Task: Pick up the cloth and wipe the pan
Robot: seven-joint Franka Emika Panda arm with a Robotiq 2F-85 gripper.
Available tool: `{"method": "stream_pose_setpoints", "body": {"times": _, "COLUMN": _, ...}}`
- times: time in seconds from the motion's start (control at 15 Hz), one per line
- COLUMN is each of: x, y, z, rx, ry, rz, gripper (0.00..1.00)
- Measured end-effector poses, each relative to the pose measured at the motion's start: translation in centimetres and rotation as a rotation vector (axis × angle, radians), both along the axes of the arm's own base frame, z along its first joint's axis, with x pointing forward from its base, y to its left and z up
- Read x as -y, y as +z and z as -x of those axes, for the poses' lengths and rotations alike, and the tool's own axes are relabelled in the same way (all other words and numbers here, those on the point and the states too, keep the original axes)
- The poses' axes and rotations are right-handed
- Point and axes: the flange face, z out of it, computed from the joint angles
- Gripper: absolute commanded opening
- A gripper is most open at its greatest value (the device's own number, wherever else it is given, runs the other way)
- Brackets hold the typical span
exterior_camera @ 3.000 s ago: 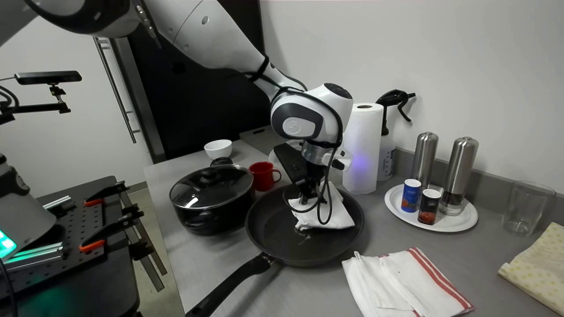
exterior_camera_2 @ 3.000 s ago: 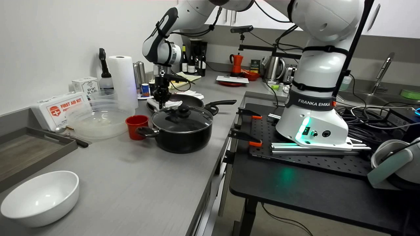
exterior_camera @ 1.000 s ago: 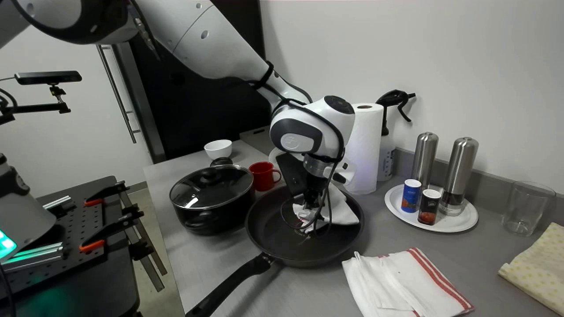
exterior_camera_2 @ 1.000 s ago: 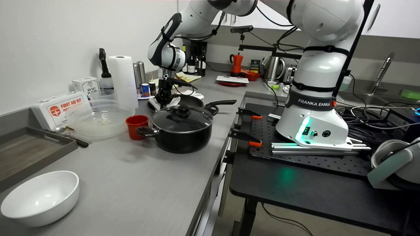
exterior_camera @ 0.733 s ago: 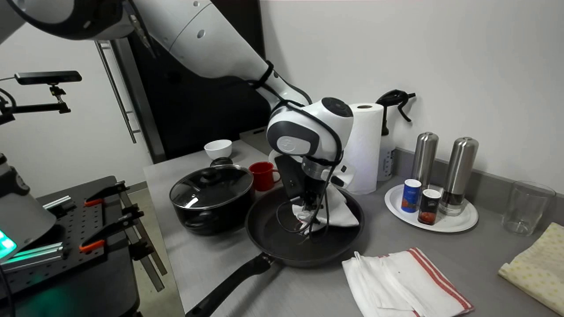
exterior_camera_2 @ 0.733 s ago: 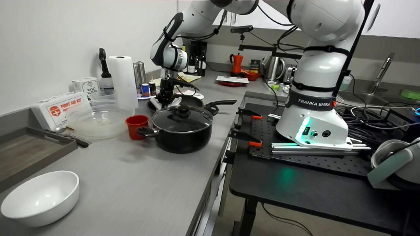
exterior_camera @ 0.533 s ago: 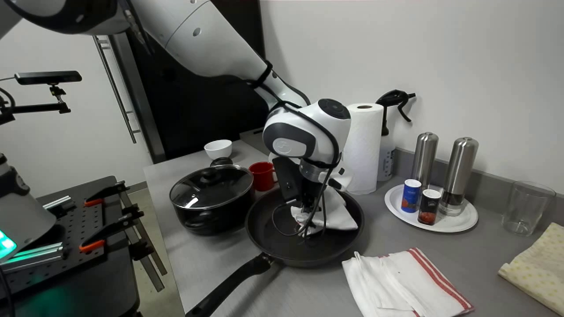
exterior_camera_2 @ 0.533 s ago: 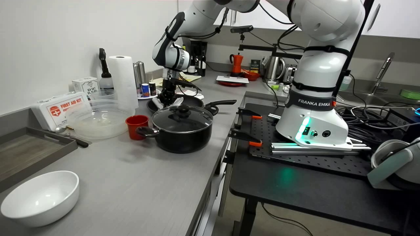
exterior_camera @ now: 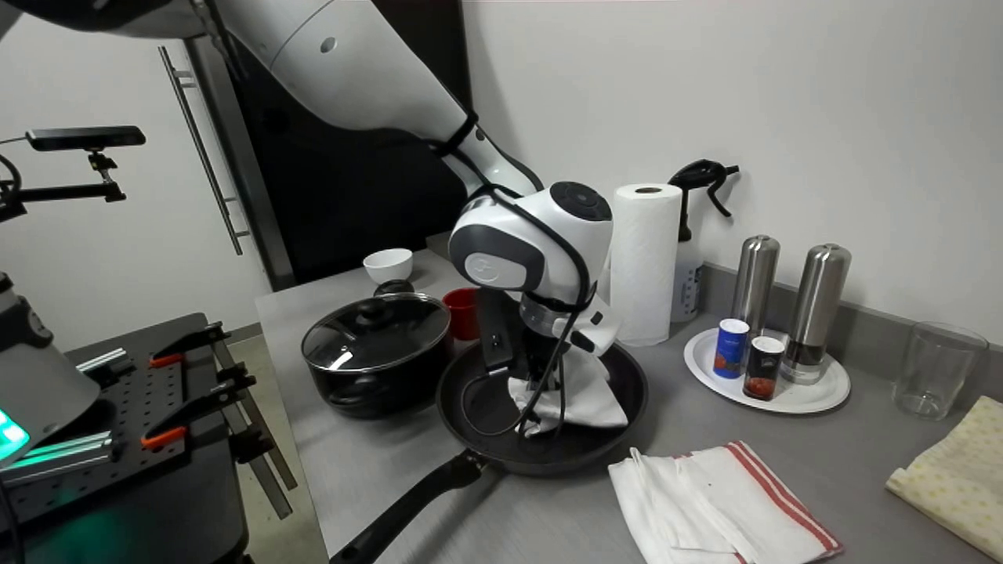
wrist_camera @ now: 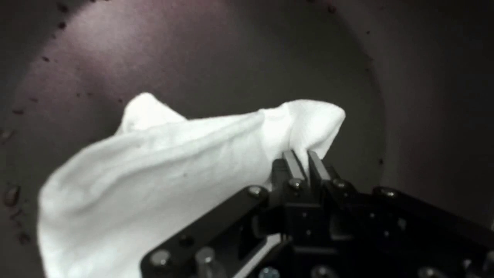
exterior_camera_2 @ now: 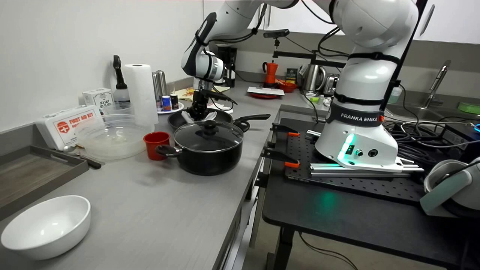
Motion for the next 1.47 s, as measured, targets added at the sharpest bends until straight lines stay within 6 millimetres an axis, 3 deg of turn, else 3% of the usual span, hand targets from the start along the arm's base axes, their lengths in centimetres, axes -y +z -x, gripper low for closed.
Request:
{"method": "stream_pose_setpoints", "body": {"times": 1.0, "x": 4.4, "y": -0.2, "z": 7.3, "rx": -0.055, "ry": -0.140, "rz": -0.033, "gripper": 0.02}}
{"method": "stream_pose_setpoints", "body": {"times": 1.47, "x": 3.8, "y": -0.1, "z": 7.0, "rx": -0.058, "ry": -0.105, "rz": -0.005, "gripper": 0.02}}
